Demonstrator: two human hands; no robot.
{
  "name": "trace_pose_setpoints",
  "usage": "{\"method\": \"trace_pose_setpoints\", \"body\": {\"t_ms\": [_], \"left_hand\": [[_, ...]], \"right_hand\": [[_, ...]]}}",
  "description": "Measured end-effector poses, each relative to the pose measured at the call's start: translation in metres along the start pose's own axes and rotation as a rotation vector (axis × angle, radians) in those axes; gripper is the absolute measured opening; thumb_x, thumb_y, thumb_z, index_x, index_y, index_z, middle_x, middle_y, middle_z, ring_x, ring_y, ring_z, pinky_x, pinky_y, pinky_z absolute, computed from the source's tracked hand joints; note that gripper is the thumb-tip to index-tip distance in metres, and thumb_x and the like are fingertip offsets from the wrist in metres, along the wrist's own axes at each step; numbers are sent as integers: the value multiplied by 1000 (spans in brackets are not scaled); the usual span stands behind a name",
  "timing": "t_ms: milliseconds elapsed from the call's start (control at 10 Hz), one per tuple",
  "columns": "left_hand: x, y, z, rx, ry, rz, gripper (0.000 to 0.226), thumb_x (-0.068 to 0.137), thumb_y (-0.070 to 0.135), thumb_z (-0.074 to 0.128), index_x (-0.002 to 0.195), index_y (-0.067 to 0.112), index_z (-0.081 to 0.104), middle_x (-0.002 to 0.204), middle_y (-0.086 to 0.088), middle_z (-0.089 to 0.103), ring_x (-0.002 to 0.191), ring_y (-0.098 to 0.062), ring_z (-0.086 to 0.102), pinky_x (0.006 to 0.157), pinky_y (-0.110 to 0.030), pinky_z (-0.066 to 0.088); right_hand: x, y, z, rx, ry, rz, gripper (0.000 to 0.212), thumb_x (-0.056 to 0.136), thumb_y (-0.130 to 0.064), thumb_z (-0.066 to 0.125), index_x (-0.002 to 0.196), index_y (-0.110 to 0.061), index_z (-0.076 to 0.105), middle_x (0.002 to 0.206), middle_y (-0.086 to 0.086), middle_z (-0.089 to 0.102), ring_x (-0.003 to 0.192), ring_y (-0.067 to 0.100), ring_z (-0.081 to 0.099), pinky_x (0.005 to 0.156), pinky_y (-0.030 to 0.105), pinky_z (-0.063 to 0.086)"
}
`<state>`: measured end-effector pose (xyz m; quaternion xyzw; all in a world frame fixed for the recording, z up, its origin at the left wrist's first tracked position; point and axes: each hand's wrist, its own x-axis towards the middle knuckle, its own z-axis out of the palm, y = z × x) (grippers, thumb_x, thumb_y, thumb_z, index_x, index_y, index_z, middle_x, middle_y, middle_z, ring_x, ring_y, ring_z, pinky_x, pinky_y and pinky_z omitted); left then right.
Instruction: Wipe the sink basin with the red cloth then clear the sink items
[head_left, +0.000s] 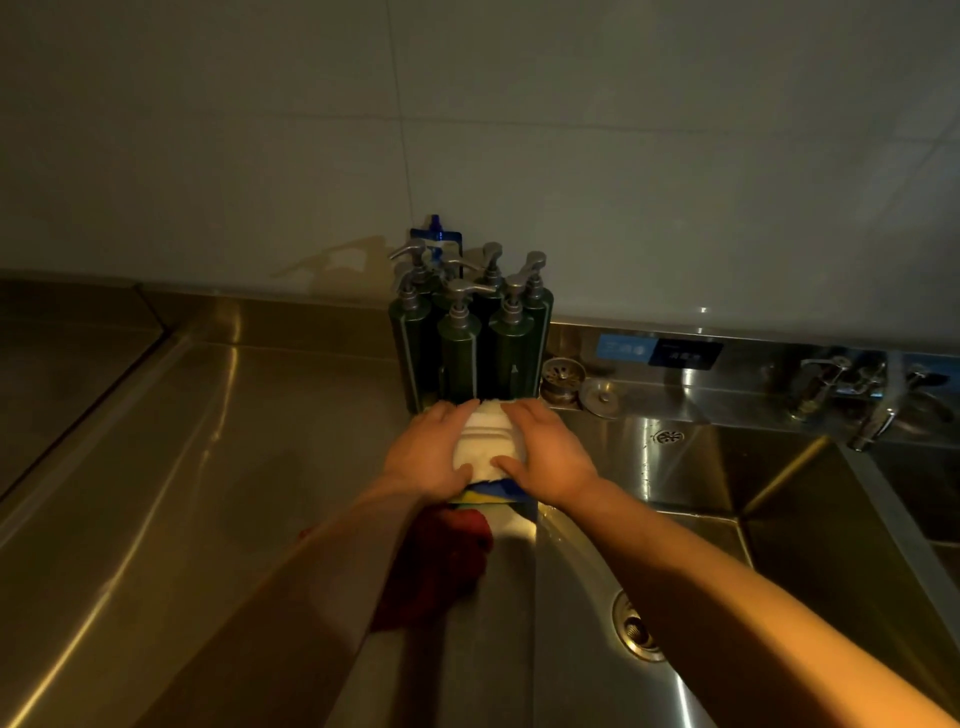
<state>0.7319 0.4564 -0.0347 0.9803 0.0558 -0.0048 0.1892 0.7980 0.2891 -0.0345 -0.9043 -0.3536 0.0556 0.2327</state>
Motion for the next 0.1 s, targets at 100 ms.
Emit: {"method": "trace_pose_setpoints", "body": {"t_ms": [100], "left_hand": [[-5,4,-4,-30,57,-11,80,80,39,63,148,27,22,140,-7,37,125,-28,41,101,-34,37]], "right_hand": [[-5,-3,-3,27,66,30,65,85,-35,63,140,-13,36,147,9,27,133,26,31,109,34,31]]}}
